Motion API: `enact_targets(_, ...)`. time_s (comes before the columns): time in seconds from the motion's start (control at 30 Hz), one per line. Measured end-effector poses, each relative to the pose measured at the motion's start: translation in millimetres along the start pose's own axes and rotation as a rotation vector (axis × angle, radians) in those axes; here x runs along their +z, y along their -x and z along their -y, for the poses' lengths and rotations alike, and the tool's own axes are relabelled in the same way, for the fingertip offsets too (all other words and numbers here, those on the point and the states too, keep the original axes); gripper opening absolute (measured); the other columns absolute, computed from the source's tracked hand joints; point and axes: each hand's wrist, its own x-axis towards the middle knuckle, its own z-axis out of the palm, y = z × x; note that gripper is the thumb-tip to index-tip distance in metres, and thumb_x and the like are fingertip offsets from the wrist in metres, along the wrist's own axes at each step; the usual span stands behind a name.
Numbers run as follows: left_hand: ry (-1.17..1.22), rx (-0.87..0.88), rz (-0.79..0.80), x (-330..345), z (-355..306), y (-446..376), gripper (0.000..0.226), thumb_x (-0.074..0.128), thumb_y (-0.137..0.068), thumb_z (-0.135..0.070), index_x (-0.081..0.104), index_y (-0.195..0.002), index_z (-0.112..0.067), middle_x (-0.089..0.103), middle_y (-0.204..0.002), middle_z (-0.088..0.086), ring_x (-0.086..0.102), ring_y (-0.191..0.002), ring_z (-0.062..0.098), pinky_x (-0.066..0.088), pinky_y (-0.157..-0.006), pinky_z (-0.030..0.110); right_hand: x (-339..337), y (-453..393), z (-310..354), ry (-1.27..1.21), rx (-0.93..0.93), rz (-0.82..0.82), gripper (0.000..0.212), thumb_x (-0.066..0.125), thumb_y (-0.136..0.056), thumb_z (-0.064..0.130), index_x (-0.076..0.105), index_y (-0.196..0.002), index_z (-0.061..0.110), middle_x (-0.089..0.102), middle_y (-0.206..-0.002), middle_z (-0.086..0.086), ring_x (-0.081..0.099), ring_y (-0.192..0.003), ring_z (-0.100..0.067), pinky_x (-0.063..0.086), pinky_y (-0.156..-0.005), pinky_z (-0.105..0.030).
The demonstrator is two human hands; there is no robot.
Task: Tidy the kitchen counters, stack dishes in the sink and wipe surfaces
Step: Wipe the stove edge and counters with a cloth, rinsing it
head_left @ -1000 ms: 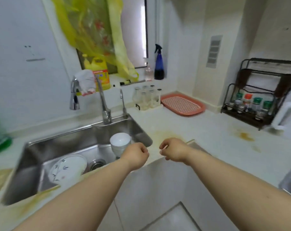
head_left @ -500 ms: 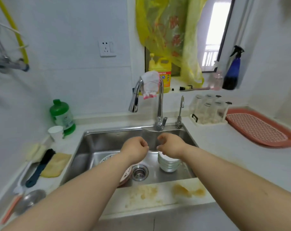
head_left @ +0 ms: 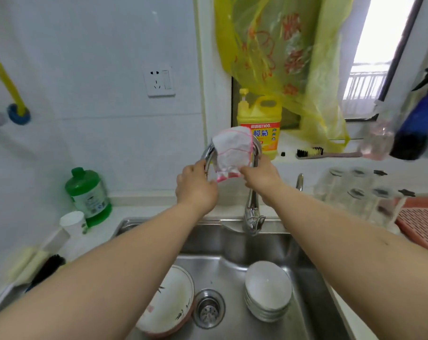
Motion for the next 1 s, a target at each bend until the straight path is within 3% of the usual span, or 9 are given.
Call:
enact_targets(0.1,0.02,-0.008,-0.054,-1,-12,-27,0.053,0.049,-0.092,-0.028,0.032,-0.142,-0.026,0.048,-0.134,0.008,0.039,-0.124,0.034,0.038,-0.1,0.041,9,-26,6,-0.152,-0.039,0.021,0.035,0.058,-0.079,0.012,0.056,-0.113,0.022,0.064,-0.095,0.0,0.063,-0.09,-0.023,0.055,-0.08,-0.037)
enact_targets(0.23,0.065,0.041,-0.008,2,-20,-55,0.057,0.048,-0.092,-0.036,0.027,-0.145,-0.032,0.055,-0.131,0.005,0.042,-0.124,0.034,0.043,-0.099,0.044,18,-48,4,-0.335,-0.014,0.062,0.039,0.064,-0.081,0.015,0.051,-0.117,0.018,0.067,-0.104,-0.003,0.063,-0.086,-0.021,0.048,-0.061,-0.024)
enact_targets(0.43,0.287,0.051,0.003,4,-11,-68,0.061,0.048,-0.071,-0.05,0.046,-0.132,-0.04,0.066,-0.116,-0.003,0.057,-0.113,0.025,0.048,-0.096,0.042,18,-50,5,-0.208,-0.057,0.08,0.021,0.053,-0.094,0.024,0.065,-0.107,0.013,0.07,-0.106,-0.011,0.067,-0.097,-0.029,0.055,-0.088,-0.047)
enact_targets(0.53,0.336,0.079,0.01,-3,-10,-62,0.039,0.053,-0.083,-0.032,0.054,-0.122,-0.035,0.064,-0.115,0.001,0.057,-0.11,0.026,0.047,-0.097,0.036,11,-44,16,-0.137,-0.098,0.058,0.021,0.05,-0.095,0.024,0.064,-0.108,0.017,0.068,-0.111,-0.011,0.064,-0.101,-0.029,0.052,-0.092,-0.048)
enact_targets(0.63,0.278,0.142,0.016,-10,-6,-60,0.047,0.051,-0.089,-0.017,0.047,-0.134,-0.029,0.057,-0.128,0.005,0.047,-0.123,0.028,0.041,-0.1,0.034,1,-27,34,-0.123,-0.13,0.055,0.022,0.051,-0.091,0.028,0.063,-0.106,0.017,0.067,-0.111,-0.01,0.062,-0.105,-0.029,0.05,-0.094,-0.047)
enact_targets(0.7,0.2,0.182,0.018,-16,-5,-55,0.06,0.052,-0.09,-0.016,0.032,-0.146,-0.026,0.047,-0.139,0.009,0.037,-0.131,0.031,0.035,-0.106,0.038,-8,-12,50,-0.151,-0.137,0.024,0.019,0.054,-0.082,0.031,0.064,-0.088,0.015,0.066,-0.095,-0.008,0.06,-0.094,-0.029,0.049,-0.077,-0.04)
enact_targets(0.77,0.174,0.235,0.006,-23,-3,-46,0.069,0.059,-0.088,-0.021,0.025,-0.149,-0.025,0.04,-0.143,0.011,0.033,-0.133,0.031,0.029,-0.109,0.036,-18,6,66,-0.227,-0.141,-0.029,0.014,0.056,-0.076,0.027,0.056,-0.067,0.016,0.056,-0.075,-0.004,0.052,-0.079,-0.024,0.036,-0.06,-0.03)
enact_targets(0.93,0.345,0.452,0.104,-17,-16,-9,0.05,0.053,-0.084,-0.032,0.055,-0.132,-0.02,0.048,-0.139,0.01,0.04,-0.131,0.026,0.032,-0.109,0.03,-45,66,65,-0.271,-0.103,-0.115,0.024,0.058,-0.08,0.014,0.047,-0.059,0.017,0.045,-0.044,0.006,0.042,-0.04,-0.008,0.028,-0.043,-0.017)
enact_targets(1.0,0.358,0.51,0.218,-5,-21,13,0.037,0.049,-0.084,-0.028,0.065,-0.114,-0.013,0.058,-0.124,0.011,0.049,-0.12,0.028,0.039,-0.093,0.028,-56,89,45,-0.22,-0.068,-0.185,0.019,0.061,-0.078,0.015,0.052,-0.061,0.017,0.051,-0.057,0.0,0.05,-0.055,-0.015,0.036,-0.053,-0.026)
